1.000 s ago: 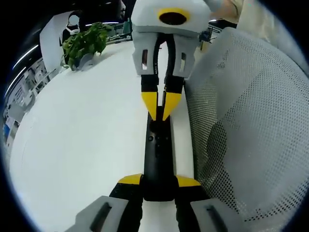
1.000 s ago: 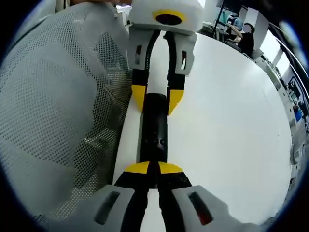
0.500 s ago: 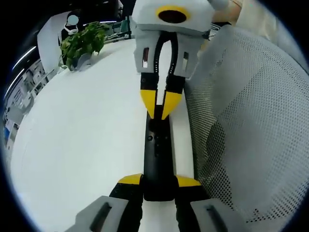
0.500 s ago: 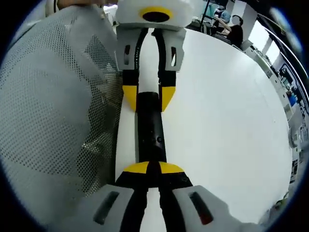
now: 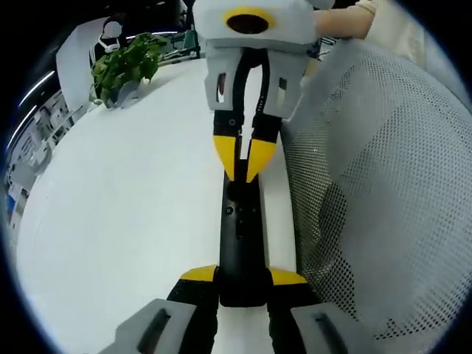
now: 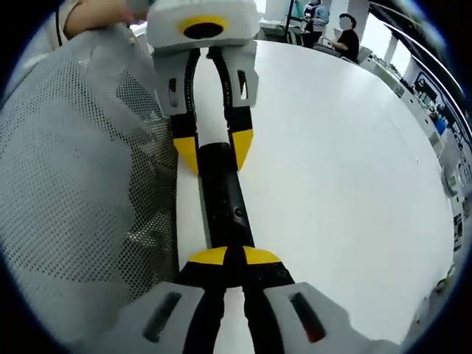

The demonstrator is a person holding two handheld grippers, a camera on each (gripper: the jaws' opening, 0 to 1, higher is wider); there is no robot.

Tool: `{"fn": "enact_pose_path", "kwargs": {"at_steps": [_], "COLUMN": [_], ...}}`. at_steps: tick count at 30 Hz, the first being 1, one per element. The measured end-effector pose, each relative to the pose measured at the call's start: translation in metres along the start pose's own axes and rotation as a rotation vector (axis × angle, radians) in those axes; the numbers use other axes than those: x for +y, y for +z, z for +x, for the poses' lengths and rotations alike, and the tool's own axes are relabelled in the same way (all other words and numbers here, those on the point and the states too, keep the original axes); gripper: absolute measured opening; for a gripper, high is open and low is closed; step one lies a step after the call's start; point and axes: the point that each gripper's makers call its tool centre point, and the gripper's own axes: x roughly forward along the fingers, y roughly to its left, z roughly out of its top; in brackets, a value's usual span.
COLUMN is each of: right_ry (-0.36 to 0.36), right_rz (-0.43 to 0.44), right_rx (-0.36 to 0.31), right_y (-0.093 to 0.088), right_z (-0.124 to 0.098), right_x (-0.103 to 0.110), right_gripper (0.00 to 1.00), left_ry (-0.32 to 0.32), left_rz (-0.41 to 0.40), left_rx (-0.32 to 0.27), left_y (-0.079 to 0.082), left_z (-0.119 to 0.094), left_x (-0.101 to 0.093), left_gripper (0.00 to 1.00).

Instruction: Press the specified remote control buttons in sequence, fully releasing each button before pressing the next.

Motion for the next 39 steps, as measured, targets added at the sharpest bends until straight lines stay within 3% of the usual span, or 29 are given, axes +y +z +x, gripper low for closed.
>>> {"fn": "enact_pose_path", "kwargs": {"at_steps": [7, 22, 39], "right_ry": [-0.03, -0.057, -0.028], "right_rz": [-0.011, -0.052, 0.019], "right_rx": [0.029, 0.018, -0.035], "right_y": [-0.0002, 0.0004, 0.0009], "right_z": [0.0001, -0.0005, -0.003], "right_x": [-0.0003, 0.001, -0.0004], "right_gripper": [0.05, 0.05, 0.08], "left_ry": [-0.003, 0.004, 0.012], "left_rz": [0.003, 0.011, 0.007], "left_rx": [-0.002, -0.004, -0.014], "left_y": [-0.0004, -0.0008, -0.0009], "left_z": [-0.0001, 0.0, -0.0003], "left_x": [0.0002, -0.0005, -0.0013], "left_gripper": [0.24, 0.25, 0.25]}}
